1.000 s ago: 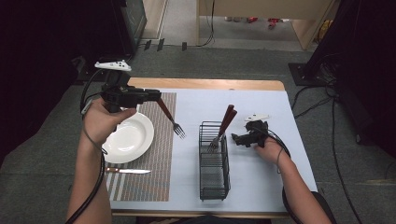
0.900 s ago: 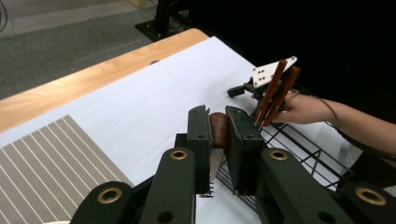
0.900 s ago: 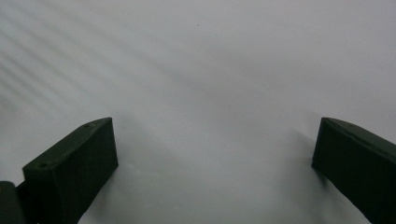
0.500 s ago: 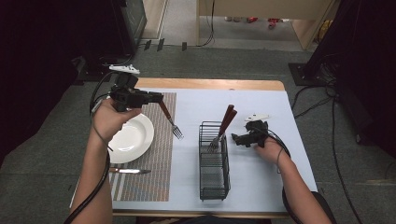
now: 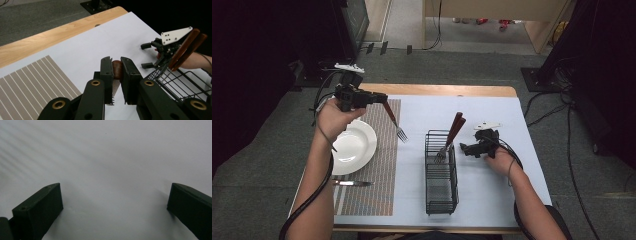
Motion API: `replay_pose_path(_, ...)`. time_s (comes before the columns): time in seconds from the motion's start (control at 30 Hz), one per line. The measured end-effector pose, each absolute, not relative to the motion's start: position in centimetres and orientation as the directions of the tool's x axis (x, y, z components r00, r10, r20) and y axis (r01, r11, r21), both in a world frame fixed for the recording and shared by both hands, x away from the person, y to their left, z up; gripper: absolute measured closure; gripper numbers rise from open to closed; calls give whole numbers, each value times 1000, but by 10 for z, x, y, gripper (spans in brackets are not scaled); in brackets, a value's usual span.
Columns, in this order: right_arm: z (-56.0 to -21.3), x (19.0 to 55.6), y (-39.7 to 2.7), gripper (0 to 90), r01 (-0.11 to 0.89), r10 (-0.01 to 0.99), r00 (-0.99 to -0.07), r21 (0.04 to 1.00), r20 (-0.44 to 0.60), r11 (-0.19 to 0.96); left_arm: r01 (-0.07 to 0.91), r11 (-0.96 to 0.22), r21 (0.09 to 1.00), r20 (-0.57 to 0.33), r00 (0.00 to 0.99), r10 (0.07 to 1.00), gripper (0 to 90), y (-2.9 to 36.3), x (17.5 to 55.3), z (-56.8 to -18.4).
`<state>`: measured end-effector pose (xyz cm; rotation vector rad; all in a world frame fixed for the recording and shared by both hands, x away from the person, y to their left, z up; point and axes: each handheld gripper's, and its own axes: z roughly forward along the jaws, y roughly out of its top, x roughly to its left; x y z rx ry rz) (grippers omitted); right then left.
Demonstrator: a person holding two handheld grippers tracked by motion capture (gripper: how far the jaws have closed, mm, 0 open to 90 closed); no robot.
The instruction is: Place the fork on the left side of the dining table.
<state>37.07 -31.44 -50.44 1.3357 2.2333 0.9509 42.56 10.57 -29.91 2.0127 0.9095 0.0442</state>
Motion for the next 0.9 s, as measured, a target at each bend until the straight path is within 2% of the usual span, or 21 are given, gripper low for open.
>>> replay_pose_path(0.4, -504, 371, -314, 0, 627, 875, -483, 709, 28, 323, 611, -276, 742, -317, 682, 659, 823, 122, 458, -309)
replay_pose_path(0.63, -504, 371, -314, 0, 628, 876, -482, 708, 28, 323, 621, -259, 740, -305, 653, 694, 823, 132, 465, -319)
replay_pose_path(0.9, -504, 371, -314, 0, 628, 876, -482, 708, 28, 322, 628, -184, 756, -306, 589, 748, 822, 151, 470, -329)
